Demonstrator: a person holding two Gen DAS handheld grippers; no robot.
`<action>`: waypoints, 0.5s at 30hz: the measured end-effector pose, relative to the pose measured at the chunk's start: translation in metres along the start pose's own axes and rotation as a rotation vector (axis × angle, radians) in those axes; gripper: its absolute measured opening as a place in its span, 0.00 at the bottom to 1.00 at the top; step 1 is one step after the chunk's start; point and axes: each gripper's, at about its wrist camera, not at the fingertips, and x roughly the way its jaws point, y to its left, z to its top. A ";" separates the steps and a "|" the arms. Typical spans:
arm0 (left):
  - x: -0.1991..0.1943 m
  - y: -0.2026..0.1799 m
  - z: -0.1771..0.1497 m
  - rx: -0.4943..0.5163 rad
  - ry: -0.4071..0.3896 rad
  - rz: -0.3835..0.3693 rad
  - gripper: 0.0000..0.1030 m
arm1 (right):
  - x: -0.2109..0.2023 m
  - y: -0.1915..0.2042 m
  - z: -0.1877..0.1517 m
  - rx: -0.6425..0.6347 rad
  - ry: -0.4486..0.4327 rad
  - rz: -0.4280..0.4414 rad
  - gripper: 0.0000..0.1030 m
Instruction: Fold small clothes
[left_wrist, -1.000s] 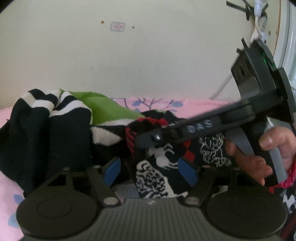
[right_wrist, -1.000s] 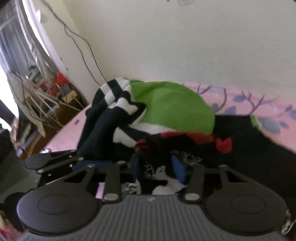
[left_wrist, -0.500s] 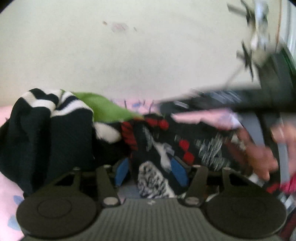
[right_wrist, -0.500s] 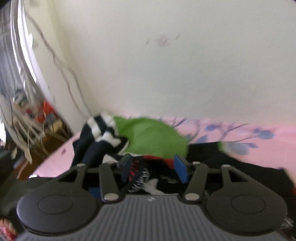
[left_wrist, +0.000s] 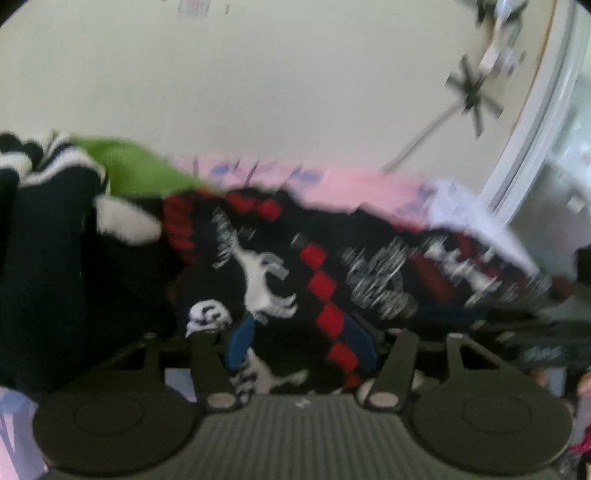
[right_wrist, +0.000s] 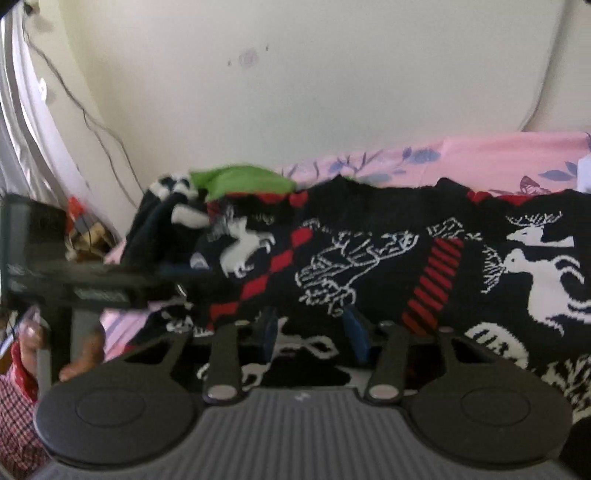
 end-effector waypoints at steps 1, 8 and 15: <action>-0.001 0.001 0.000 0.006 0.002 -0.003 0.52 | 0.000 0.000 0.000 0.005 -0.007 -0.003 0.44; -0.018 0.009 0.001 -0.035 -0.061 -0.043 0.56 | -0.004 0.001 -0.003 0.008 -0.041 -0.006 0.44; -0.017 0.006 0.005 -0.069 -0.089 -0.101 0.70 | -0.042 -0.002 -0.003 -0.015 -0.171 -0.104 0.45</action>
